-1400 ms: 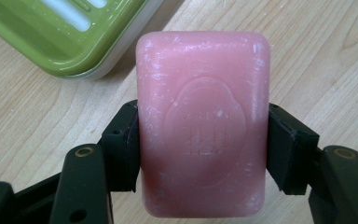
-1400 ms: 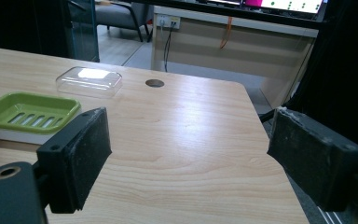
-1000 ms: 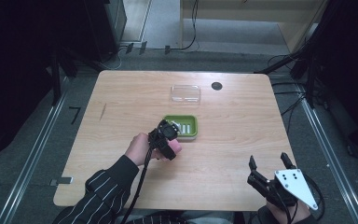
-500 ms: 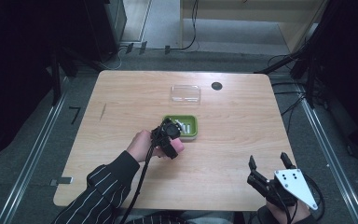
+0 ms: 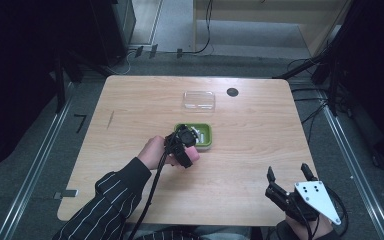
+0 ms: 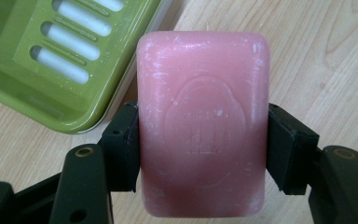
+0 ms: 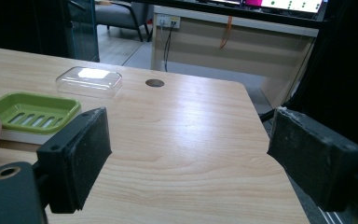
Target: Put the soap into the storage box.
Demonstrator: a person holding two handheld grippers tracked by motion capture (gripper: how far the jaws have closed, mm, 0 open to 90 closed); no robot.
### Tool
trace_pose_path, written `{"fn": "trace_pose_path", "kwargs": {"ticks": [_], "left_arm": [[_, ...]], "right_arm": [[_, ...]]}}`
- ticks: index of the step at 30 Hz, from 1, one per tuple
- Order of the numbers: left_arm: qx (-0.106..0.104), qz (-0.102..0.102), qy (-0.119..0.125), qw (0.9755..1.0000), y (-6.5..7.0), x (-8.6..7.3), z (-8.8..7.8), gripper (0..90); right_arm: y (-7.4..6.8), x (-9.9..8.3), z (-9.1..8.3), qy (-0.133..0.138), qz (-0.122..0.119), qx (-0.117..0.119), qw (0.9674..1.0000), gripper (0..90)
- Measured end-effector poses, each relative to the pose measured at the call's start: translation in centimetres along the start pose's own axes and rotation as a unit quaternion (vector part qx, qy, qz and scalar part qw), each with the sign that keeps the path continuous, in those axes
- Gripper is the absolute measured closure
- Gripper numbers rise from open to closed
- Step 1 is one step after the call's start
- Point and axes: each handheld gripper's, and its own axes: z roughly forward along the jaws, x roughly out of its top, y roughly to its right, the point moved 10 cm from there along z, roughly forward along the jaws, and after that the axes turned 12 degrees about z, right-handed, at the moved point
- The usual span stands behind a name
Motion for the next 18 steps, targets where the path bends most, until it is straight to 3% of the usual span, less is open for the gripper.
{"fn": "trace_pose_path", "kwargs": {"ticks": [18], "left_arm": [[-0.008,0.032,0.006,0.9994,-0.28,0.88,-0.65,38.5]], "right_arm": [[-0.11,-0.03,0.05,-0.002,0.0,-0.001,1.0,12.7]]}}
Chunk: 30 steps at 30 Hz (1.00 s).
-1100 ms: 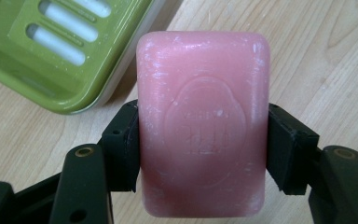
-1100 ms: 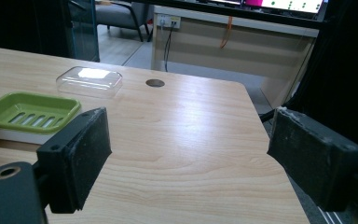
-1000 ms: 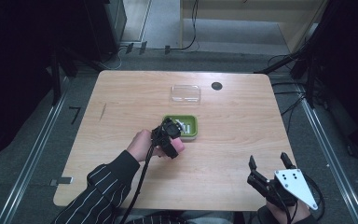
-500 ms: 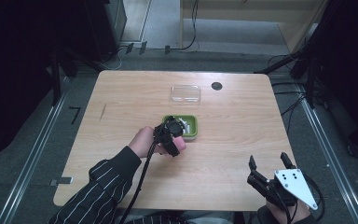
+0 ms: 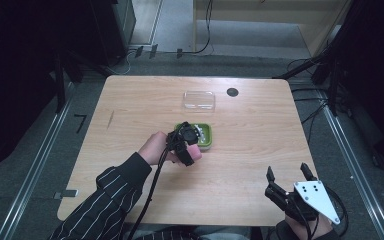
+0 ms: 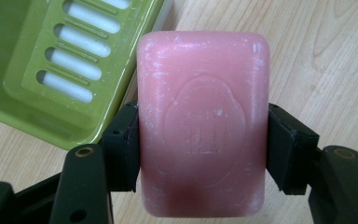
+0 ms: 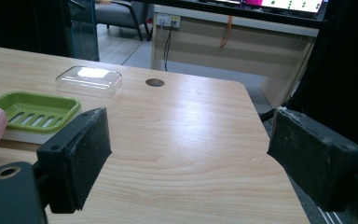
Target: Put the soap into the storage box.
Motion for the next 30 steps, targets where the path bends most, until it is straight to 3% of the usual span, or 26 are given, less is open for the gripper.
{"fn": "trace_pose_path", "kwargs": {"ticks": [11,30], "left_arm": [[0.003,0.014,-0.007,0.9999,-0.8,0.3,-0.1,38.5],[0.011,0.037,0.007,0.9992,-2.2,1.4,-1.2,38.5]], "right_arm": [[0.1,0.0,0.0,0.001,0.0,0.0,1.0,12.7],[0.1,0.0,0.0,0.001,0.0,0.0,1.0,12.7]]}}
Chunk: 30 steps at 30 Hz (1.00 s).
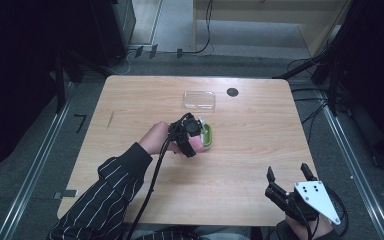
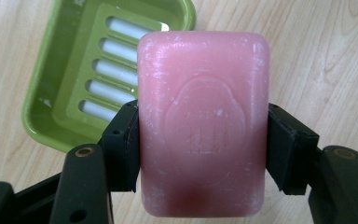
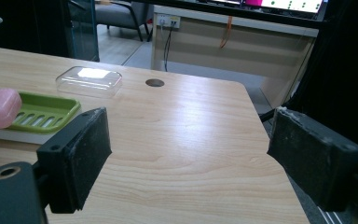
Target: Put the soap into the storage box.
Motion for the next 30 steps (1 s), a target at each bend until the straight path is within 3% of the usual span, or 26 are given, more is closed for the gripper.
{"fn": "trace_pose_path", "kwargs": {"ticks": [17,30], "left_arm": [[0.011,0.019,0.004,0.9997,-1.4,0.2,-0.3,38.5],[0.007,0.033,0.01,0.9994,-2.3,0.6,-0.4,38.6]], "right_arm": [[0.0,0.0,0.0,-0.001,-0.001,-0.001,1.0,12.7],[0.2,-0.1,-0.2,-0.003,-0.003,-0.007,1.0,12.7]]}}
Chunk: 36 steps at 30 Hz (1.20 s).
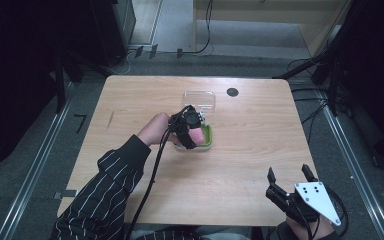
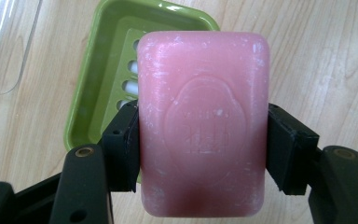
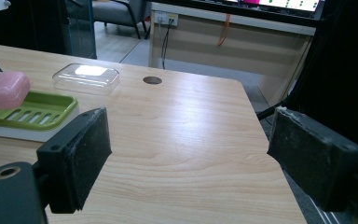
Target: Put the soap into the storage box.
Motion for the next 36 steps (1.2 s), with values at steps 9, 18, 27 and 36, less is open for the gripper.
{"fn": "trace_pose_path", "kwargs": {"ticks": [9,18,27,36], "left_arm": [[0.006,0.017,0.0,0.9998,-0.9,-0.3,0.3,38.6],[0.013,0.036,-0.002,0.9993,-1.8,-0.2,0.9,38.5],[0.016,0.054,-0.011,0.9984,-2.5,-0.3,1.8,38.5],[0.02,0.07,-0.015,0.9973,-3.1,-0.2,2.7,38.5]], "right_arm": [[0.2,-0.1,-0.2,-0.002,-0.001,-0.004,1.0,12.7],[0.7,-0.2,-0.6,-0.002,0.0,-0.012,0.9999,12.7],[0.9,-0.2,-0.8,-0.001,0.002,-0.017,0.9999,12.7],[1.2,-0.3,-1.1,-0.002,0.004,-0.022,0.9997,12.7]]}}
